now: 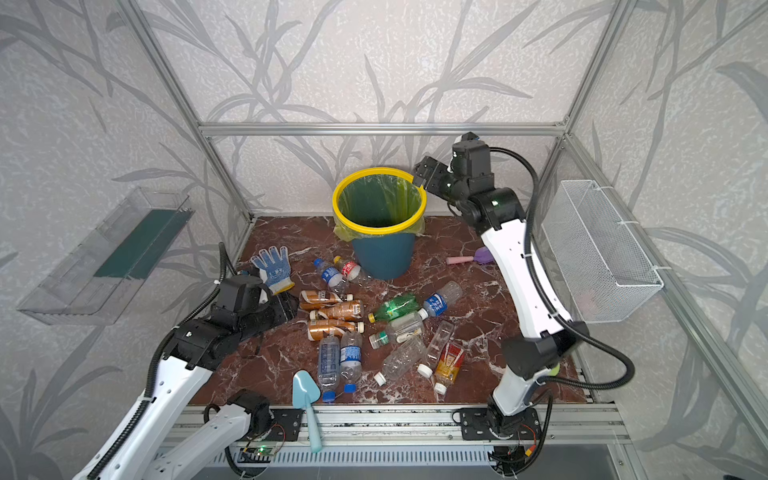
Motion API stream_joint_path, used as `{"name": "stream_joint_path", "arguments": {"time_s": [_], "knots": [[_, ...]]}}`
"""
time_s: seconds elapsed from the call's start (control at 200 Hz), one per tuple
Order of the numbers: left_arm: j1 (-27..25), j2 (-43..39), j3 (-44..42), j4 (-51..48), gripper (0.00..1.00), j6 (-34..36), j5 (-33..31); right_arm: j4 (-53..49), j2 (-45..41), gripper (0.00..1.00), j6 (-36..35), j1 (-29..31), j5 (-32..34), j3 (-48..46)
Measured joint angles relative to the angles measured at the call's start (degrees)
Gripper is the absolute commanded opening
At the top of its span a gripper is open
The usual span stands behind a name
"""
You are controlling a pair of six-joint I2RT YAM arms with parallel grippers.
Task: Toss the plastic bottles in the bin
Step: 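Return the right gripper to the bottle pile while the left gripper lowers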
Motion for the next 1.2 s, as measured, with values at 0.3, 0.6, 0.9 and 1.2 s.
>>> {"name": "stream_joint_path", "arguments": {"time_s": [0.3,0.6,0.9,1.2], "knots": [[0.00,-1.22,-4.09,-0.09,0.68,-0.50,0.07,4.31,-26.60,0.93,-1.81,0.17,1.73,-31.10],[-0.07,-3.06,-6.64,-0.55,0.67,-1.84,0.50,0.59,-30.77,0.89,0.83,3.85,-0.33,-58.40],[-0.66,-3.74,-9.25,-0.94,0.65,-4.81,2.05,-5.73,-38.10,0.88,5.79,8.39,0.46,-67.08],[-10.21,-0.13,-10.86,-0.79,0.69,-10.16,2.51,-9.60,-40.81,0.88,7.67,8.41,0.92,-72.17]]}}
